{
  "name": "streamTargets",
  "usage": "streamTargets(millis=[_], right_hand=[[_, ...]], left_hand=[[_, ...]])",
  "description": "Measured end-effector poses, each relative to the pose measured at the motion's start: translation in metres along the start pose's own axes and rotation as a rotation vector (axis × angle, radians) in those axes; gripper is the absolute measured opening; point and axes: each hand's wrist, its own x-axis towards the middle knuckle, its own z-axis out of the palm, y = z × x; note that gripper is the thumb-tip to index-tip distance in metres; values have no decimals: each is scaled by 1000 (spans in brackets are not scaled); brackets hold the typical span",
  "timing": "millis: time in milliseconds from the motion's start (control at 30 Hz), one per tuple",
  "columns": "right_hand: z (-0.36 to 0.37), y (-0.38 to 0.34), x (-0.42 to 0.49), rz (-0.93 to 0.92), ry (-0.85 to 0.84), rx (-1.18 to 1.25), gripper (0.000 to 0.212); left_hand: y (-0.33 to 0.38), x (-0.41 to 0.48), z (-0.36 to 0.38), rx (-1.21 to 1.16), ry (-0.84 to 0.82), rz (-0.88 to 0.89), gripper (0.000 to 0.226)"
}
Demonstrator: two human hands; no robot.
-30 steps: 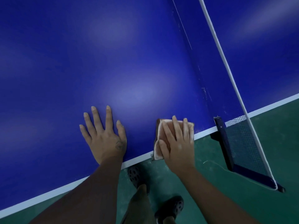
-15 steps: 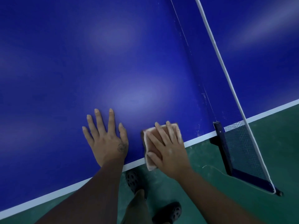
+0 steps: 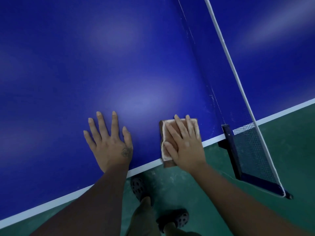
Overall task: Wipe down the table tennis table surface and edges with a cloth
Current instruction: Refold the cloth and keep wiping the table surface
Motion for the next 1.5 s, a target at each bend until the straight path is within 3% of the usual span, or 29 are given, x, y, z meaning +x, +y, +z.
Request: streamTargets(millis=[67,167,367,467,567,733,800,900,967,1033,1133,1200,1400,1500], right_hand=[[-6,26,32,-73,5,-6,60],[-21,66,83,-22,3,-45,62],[-11,42,51,457,61,-72,66],[1,6,7,561,102,-67,67],[12,-22,-24,509,122,-36,63],[0,13,20,135,89,-42,60],[-4,31,36,179,95,-45,60],[2,23,19,507,134,-20,65],[7,8,-4,597,158,-2,66],[10,3,-20,528,147,15,65],[3,31,-28,254,94,-5,63],[-4,51,-33,228,84,3,64],[1,5,-41,707,131,245,66],[-1,-15,-38,800,202,490,68]], left_hand=[[0,0,0,4,-12,-8,63],[0,0,2,9,-14,-10,63],[-3,0,5,8,13,-2,62],[0,1,3,6,6,-7,63],[-1,0,2,5,-6,-6,63],[0,1,1,6,-10,-11,62],[1,0,0,9,-15,-13,62],[1,1,-3,12,-39,-20,63],[3,1,-4,15,-67,-28,64],[4,1,-6,25,-85,-39,64],[4,1,-6,31,-95,-35,64],[4,1,-7,34,-96,-39,64],[4,2,-10,22,-88,-31,62],[7,0,-13,20,-99,-33,63]])
